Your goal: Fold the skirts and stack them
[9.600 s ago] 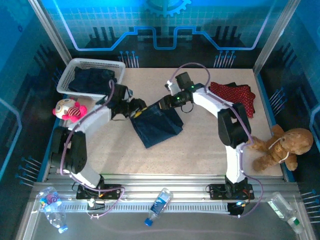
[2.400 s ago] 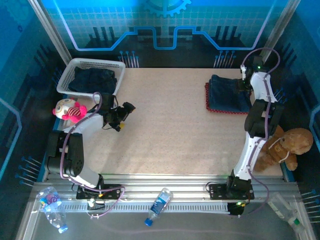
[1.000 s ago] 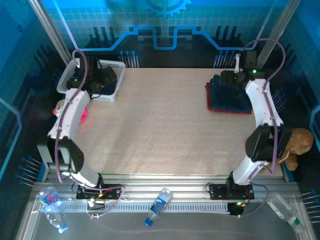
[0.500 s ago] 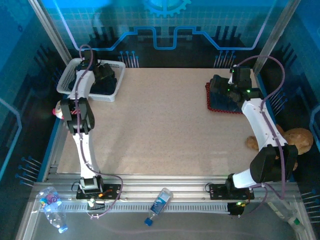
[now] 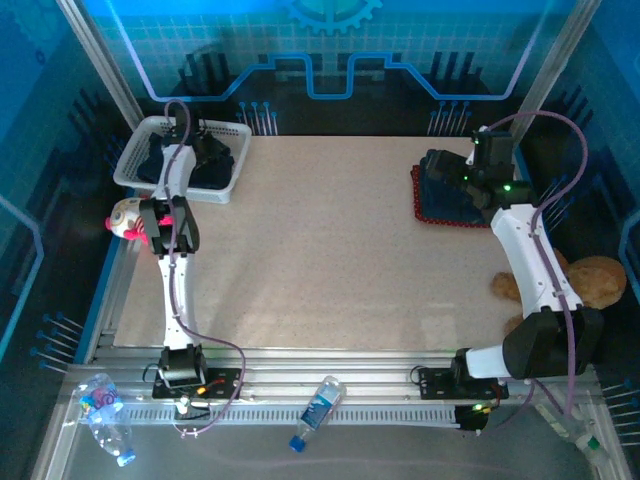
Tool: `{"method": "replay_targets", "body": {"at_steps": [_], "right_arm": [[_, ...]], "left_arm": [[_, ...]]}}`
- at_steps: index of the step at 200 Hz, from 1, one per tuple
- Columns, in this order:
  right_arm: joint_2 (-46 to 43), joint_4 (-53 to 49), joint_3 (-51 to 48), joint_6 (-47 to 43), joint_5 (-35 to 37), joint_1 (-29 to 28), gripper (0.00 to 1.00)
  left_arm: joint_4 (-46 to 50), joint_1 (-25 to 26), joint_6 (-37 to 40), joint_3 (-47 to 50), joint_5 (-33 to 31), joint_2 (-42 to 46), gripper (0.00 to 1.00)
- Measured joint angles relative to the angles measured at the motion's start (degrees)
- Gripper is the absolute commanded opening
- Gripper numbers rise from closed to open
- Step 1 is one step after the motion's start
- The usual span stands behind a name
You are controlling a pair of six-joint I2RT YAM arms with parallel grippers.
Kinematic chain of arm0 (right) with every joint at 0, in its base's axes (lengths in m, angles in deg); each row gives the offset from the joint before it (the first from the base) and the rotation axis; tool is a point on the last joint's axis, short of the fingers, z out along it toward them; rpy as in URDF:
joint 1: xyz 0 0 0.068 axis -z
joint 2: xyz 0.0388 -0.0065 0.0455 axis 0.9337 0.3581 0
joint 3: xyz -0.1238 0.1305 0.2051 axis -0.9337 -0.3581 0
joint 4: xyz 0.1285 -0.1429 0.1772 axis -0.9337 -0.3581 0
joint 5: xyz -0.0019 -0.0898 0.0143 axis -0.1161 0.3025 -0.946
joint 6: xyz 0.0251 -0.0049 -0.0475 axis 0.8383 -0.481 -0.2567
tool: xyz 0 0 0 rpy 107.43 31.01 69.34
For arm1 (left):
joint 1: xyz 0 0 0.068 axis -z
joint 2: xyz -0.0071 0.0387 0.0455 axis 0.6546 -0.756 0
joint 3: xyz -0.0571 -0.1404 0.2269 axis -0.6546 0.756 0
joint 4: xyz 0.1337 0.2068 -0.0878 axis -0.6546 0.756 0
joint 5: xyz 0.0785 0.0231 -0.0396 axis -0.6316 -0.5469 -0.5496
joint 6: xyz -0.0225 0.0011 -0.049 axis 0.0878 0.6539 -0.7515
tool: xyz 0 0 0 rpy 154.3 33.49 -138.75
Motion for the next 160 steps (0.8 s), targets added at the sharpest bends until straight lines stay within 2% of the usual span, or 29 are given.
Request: {"method": "replay_targets", "body": {"at_steps": [26, 59, 103, 160], "right_arm": [[-1.8, 2.6, -1.9, 0.9, -1.4, 0.2, 1.00], [-4.6, 5.3, -5.0, 2.3, -3.4, 0.2, 1.00], [-4.9, 6.4, -5.1, 2.8, -6.5, 0.3, 1.00], [-4.9, 8.1, -6.0, 3.1, -9.9, 0.4, 1.00]], "left_arm": [[-0.5, -0.6, -0.1, 1.6, 0.7, 4.6, 0.00], [-4.2, -0.7, -0.1, 8.1, 2.1, 19.3, 0.00], [-13.0, -0.7, -0.3, 9.2, 7.6, 36.8, 0.00], [-20.9, 0.4, -2.5, 9.2, 13.9, 46.6, 0.00]]}}
